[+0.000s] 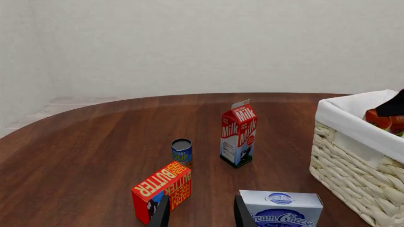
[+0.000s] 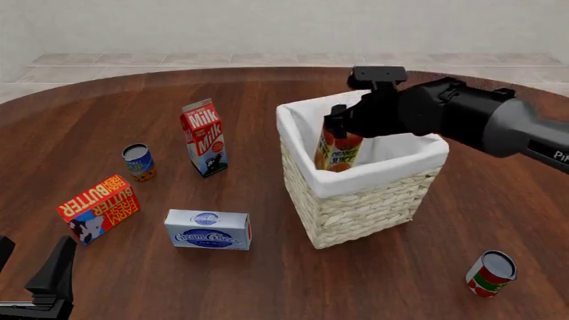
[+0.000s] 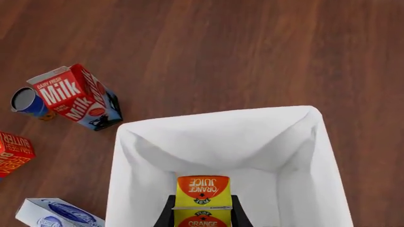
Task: Pick up the orange juice, and put it in the basket.
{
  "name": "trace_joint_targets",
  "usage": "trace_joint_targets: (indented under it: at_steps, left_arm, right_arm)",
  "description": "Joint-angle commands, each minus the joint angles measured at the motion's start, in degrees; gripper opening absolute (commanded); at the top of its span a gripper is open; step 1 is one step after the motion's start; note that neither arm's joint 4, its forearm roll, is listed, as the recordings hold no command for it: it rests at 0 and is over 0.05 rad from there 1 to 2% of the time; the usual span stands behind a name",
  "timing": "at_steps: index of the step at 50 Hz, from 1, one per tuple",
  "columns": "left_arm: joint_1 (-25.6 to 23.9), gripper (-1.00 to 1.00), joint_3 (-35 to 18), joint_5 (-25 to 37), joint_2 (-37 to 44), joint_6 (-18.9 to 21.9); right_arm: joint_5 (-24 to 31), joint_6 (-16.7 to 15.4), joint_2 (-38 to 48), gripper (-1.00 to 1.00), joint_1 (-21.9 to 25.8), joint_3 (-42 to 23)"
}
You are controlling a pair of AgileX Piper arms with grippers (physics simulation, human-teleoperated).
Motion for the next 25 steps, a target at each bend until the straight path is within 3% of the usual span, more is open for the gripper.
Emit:
trace_joint_targets:
  at_steps: [1, 25]
  left_arm:
    - [0.0, 1.00, 0.0, 0.0, 0.0, 0.0]
    - [0.0, 1.00, 0.0, 0.0, 0.0, 0.0]
  right_arm:
    - [-1.7, 1.8, 0.9, -1.00, 0.1, 1.0]
    - [-2.4, 1.2, 2.4, -1.00, -1.3, 1.5]
